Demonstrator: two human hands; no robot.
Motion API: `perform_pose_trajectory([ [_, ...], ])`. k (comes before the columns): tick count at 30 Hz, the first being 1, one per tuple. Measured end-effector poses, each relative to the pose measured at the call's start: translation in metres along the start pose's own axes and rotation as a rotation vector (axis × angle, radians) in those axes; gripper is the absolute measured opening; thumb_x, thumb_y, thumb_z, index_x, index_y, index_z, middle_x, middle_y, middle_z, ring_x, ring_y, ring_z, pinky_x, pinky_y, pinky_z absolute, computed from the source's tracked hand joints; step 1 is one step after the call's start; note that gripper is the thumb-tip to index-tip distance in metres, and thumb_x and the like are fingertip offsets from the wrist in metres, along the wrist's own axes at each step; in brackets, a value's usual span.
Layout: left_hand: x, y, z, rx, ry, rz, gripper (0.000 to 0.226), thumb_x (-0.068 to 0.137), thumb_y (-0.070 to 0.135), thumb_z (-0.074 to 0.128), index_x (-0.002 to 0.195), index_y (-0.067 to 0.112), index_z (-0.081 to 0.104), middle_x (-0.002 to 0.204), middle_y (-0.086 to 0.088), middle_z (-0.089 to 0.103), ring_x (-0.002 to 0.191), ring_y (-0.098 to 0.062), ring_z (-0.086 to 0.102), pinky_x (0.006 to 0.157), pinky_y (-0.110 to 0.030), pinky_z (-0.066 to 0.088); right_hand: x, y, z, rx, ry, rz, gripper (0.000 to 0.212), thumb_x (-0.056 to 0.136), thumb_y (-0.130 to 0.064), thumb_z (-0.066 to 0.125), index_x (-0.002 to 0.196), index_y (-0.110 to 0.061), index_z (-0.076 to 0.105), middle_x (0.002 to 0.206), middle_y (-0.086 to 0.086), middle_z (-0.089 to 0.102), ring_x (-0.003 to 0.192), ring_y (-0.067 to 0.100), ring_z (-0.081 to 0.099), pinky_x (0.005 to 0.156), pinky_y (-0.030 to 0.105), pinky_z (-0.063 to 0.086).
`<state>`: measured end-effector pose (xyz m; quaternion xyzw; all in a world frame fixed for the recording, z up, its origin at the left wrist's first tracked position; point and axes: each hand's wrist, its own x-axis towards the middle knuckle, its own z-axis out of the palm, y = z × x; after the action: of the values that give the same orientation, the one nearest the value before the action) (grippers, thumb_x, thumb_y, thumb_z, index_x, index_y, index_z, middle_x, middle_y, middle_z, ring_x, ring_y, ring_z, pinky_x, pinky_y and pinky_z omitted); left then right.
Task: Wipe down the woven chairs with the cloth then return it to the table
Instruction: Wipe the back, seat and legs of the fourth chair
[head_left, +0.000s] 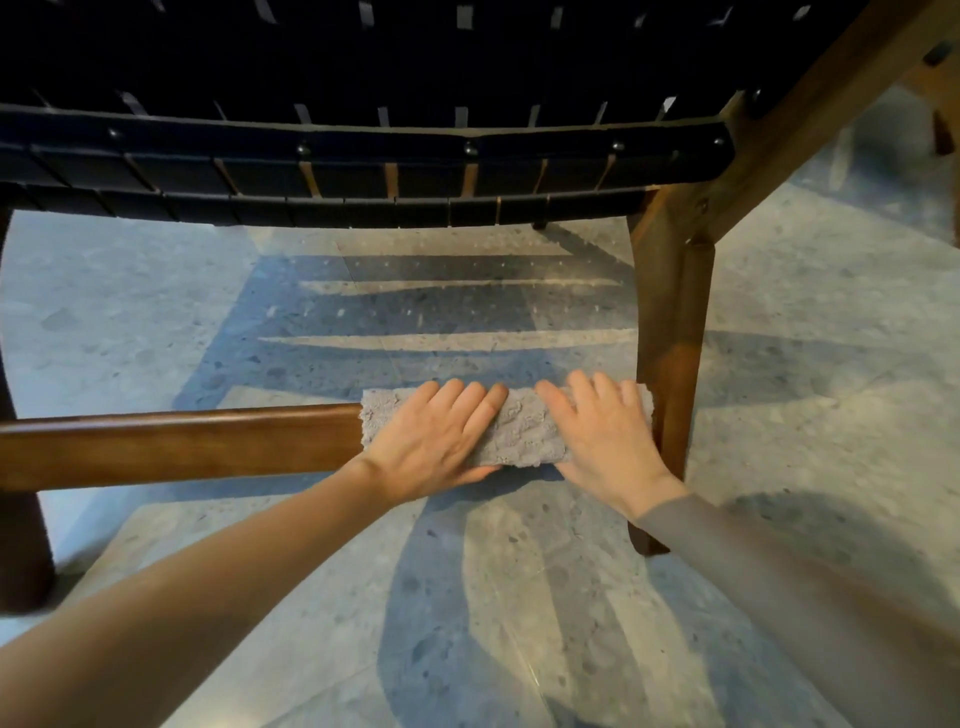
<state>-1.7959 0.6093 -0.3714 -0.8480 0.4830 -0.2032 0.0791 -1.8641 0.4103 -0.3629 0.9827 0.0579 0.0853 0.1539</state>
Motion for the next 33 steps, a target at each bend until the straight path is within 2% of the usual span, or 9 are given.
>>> perform_pose_trajectory([
  [4,-0.036,-0.027,0.002,0.038,-0.018,-0.030,0.068,0.089,0.055,0.031,0.126,-0.001,0.041,0.089,-0.010,0.057,0.070,-0.024,0.051,0.060,-0.034,0.040,0.017,-0.044,-0.016,0.005,-0.067,-0.004,0.081,0.051,-0.037,0.086,0.123,-0.016,0.053,0.100,0.008,0.057,0.084,0.028,0.056,0.068,0.038,0.042],
  [8,-0.081,-0.063,-0.001,0.036,-0.046,-0.071,0.068,0.088,0.057,0.033,0.123,-0.001,0.043,0.089,-0.012,0.058,0.071,-0.026,0.053,0.062,-0.035,0.040,0.041,-0.096,-0.035,0.059,-0.122,-0.077,0.062,0.073,-0.024,0.071,0.127,-0.018,0.041,0.109,0.007,0.051,0.094,0.028,0.053,0.075,0.039,0.040],
  [13,-0.143,-0.107,-0.015,0.095,-0.098,-0.154,0.071,0.088,0.059,0.031,0.120,-0.002,0.053,0.088,-0.012,0.059,0.071,-0.027,0.056,0.064,-0.035,0.045,0.074,-0.166,-0.055,0.135,-0.127,-0.177,0.066,0.082,-0.029,0.068,0.132,-0.014,0.027,0.119,0.011,0.042,0.105,0.032,0.049,0.083,0.040,0.038],
  [16,-0.175,-0.126,-0.022,0.106,-0.143,-0.232,0.062,0.088,0.046,0.025,0.124,0.000,0.045,0.091,-0.012,0.062,0.074,-0.027,0.059,0.070,-0.035,0.046,0.090,-0.208,-0.070,0.115,-0.146,-0.223,0.089,0.075,-0.054,0.069,0.137,-0.010,0.022,0.124,0.013,0.040,0.107,0.032,0.049,0.087,0.040,0.038],
  [22,-0.232,-0.161,-0.040,0.179,-0.258,-0.380,0.062,0.086,0.037,0.025,0.119,-0.001,0.062,0.098,-0.015,0.066,0.086,-0.029,0.065,0.082,-0.037,0.053,0.117,-0.280,-0.097,0.071,-0.123,-0.369,0.111,0.070,-0.060,0.070,0.144,-0.004,0.010,0.132,0.013,0.035,0.113,0.030,0.044,0.089,0.041,0.039],
  [25,-0.254,-0.177,-0.043,0.231,-0.307,-0.355,0.055,0.083,0.022,0.041,0.133,-0.001,0.050,0.121,-0.018,0.059,0.111,-0.032,0.059,0.103,-0.042,0.043,0.122,-0.291,-0.104,0.053,-0.113,-0.463,0.111,0.077,-0.076,0.049,0.149,-0.003,0.003,0.138,0.015,0.032,0.117,0.033,0.041,0.093,0.044,0.037],
  [28,-0.265,-0.179,-0.052,0.235,-0.310,-0.312,0.064,0.065,0.028,0.079,0.124,0.010,0.062,0.116,-0.009,0.067,0.108,-0.023,0.064,0.100,-0.037,0.044,0.132,-0.291,-0.116,0.093,-0.283,-0.506,0.091,0.092,-0.065,0.035,0.151,-0.008,-0.005,0.149,0.013,0.023,0.129,0.035,0.032,0.103,0.047,0.030],
  [30,-0.268,-0.176,-0.061,0.206,-0.327,-0.374,0.074,0.065,0.027,0.083,0.132,0.009,0.054,0.125,-0.011,0.062,0.117,-0.023,0.059,0.107,-0.037,0.035,0.139,-0.292,-0.125,0.116,-0.440,-0.512,0.079,0.100,-0.046,0.038,0.151,-0.010,-0.010,0.154,0.013,0.015,0.136,0.035,0.024,0.108,0.047,0.026],
  [33,-0.272,-0.180,-0.060,-0.015,-0.380,-0.455,0.080,0.090,0.012,0.056,0.150,0.010,0.004,0.156,-0.011,0.020,0.145,-0.023,0.017,0.112,-0.029,-0.011,0.146,-0.293,-0.138,0.135,-0.579,-0.486,0.081,0.099,-0.017,0.048,0.150,-0.009,-0.014,0.157,0.014,0.010,0.140,0.035,0.023,0.110,0.044,0.027],
])
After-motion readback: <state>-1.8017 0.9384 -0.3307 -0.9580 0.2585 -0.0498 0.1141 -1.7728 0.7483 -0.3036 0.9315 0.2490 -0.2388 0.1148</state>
